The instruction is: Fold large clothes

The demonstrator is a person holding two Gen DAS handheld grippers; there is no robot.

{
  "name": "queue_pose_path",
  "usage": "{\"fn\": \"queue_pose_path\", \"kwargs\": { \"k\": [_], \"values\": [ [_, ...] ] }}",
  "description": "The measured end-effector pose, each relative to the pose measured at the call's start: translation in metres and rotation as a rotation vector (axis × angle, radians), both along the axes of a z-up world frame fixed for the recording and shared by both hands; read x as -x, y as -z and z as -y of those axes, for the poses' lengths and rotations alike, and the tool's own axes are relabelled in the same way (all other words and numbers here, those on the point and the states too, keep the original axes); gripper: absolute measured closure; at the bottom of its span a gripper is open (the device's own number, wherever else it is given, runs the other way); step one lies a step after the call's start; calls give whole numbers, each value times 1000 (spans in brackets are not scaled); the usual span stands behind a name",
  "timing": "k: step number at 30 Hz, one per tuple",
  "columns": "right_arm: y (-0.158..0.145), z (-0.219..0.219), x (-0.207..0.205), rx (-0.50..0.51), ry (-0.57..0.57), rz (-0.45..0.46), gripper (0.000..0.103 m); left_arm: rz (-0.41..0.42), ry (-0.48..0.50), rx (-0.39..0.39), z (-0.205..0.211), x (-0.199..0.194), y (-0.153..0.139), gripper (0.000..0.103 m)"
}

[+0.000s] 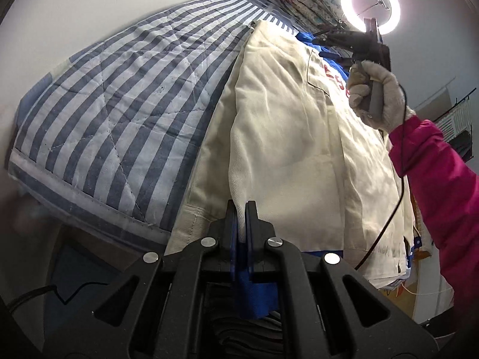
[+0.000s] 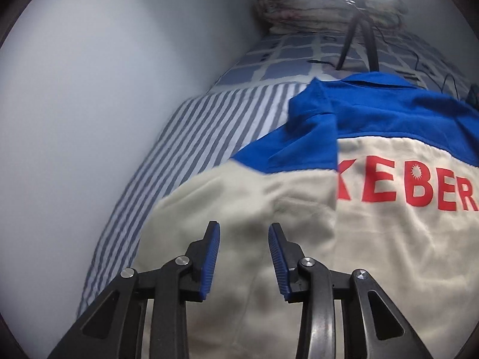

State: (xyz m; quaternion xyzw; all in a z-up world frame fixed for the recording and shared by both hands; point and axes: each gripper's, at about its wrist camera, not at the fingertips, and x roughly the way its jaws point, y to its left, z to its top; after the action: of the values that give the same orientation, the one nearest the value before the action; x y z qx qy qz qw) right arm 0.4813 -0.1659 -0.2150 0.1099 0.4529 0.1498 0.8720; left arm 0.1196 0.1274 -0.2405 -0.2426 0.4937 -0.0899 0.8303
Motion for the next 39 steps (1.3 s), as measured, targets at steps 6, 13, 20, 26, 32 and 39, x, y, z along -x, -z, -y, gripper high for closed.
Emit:
{"fn": "queue_pose_path", "kwargs": {
  "k": [6,13,20,26,32,39],
  "values": [
    [47,25,-51,65,119,-130,78,-24,0,-15,2,-4,5,101],
    [14,40,-34,-1,107,-70,76,-10,13,-23,4,0,1,101],
    [-24,53,11,-89,22,-29,71,18,-43,-10,-13,13,-9,89],
    [-38,8,98,-33,-224,-51,71,2,-85,97,-27,2,-3,57],
    [-14,-48,193,30,-465,-128,71,-21,-99,87,-27,-7,4,56],
    [29,-95,258,61,-577,-185,72,-57,-144,156,-43,-9,19,55]
  ]
}}
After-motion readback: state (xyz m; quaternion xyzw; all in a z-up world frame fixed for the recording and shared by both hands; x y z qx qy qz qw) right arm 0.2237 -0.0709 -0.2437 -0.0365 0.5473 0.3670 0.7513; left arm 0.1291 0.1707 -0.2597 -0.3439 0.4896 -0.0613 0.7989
